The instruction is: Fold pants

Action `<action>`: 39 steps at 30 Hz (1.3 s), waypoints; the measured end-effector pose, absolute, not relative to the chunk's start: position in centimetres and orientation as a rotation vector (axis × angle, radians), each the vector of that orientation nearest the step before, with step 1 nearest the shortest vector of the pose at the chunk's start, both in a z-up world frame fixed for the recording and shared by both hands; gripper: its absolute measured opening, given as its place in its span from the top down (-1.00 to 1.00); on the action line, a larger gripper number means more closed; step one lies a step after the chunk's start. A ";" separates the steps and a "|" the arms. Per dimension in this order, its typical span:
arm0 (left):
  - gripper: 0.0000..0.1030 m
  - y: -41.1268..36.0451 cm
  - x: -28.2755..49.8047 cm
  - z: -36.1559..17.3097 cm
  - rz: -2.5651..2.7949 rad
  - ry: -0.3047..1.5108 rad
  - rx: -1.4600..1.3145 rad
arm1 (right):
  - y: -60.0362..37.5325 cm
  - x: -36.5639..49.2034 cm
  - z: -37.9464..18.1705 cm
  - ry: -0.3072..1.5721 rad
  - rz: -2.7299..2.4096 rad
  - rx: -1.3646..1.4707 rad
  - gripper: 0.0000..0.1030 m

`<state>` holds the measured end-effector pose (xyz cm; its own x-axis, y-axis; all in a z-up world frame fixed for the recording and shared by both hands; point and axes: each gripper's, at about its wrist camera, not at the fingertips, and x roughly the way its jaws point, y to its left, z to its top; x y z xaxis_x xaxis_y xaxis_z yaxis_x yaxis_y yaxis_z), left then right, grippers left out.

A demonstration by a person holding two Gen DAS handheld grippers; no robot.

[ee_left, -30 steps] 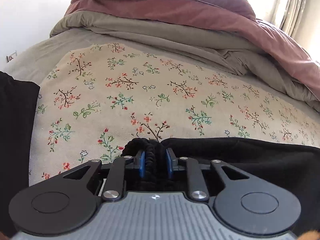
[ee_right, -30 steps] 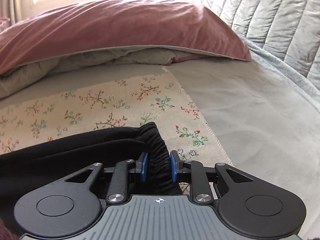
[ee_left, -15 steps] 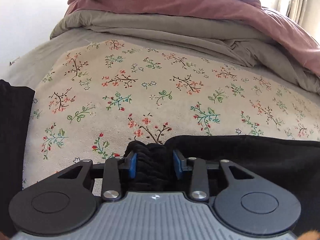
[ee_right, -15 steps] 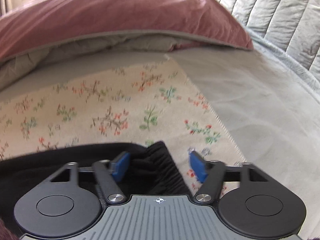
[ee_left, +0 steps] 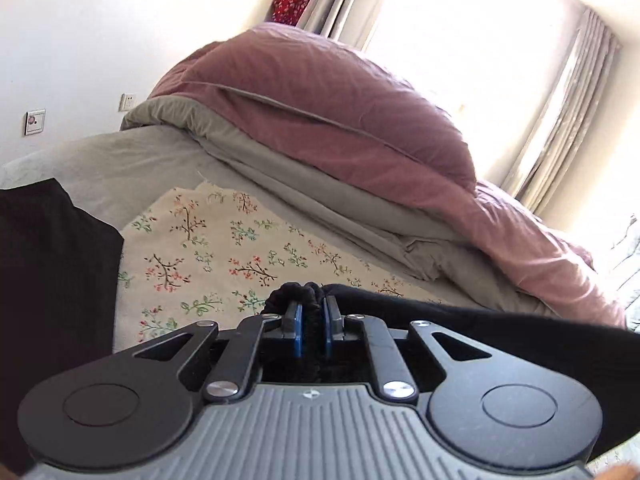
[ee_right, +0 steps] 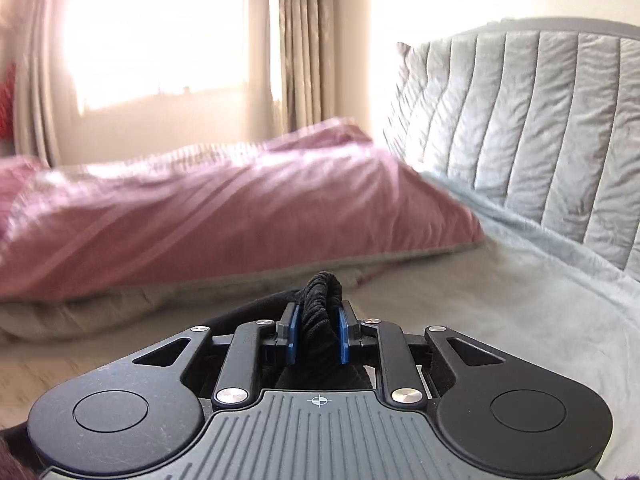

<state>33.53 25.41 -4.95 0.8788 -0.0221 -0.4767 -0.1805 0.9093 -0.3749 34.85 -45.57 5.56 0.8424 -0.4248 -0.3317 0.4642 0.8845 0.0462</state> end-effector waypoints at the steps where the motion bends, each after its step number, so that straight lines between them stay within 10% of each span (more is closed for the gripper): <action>1: 0.63 25.9 32.1 -5.2 0.059 0.486 -0.398 | -45.4 32.4 6.7 0.246 -0.434 0.137 0.65; 14: 0.02 33.3 19.7 -8.3 0.074 0.713 -0.570 | -52.0 6.5 -11.7 0.621 -0.425 0.334 0.46; 20: -0.91 27.5 21.1 -5.7 -0.022 0.673 -0.640 | -51.7 5.4 -8.2 0.557 -0.459 0.495 0.38; 24: -1.00 24.1 24.3 -6.5 0.039 0.736 -0.607 | -48.9 9.3 -6.8 0.583 -0.356 0.620 -0.13; 29: -1.00 24.4 26.8 -9.9 0.150 0.808 -0.768 | -46.8 14.3 -8.3 0.704 -0.483 0.731 -0.21; 36: -0.86 23.4 28.6 -11.1 0.233 0.750 -0.807 | -47.5 15.7 -10.8 0.691 -0.516 0.873 0.77; 39: -0.68 22.5 29.4 -11.4 0.237 0.709 -0.844 | -47.3 16.1 -10.8 0.692 -0.523 0.843 0.85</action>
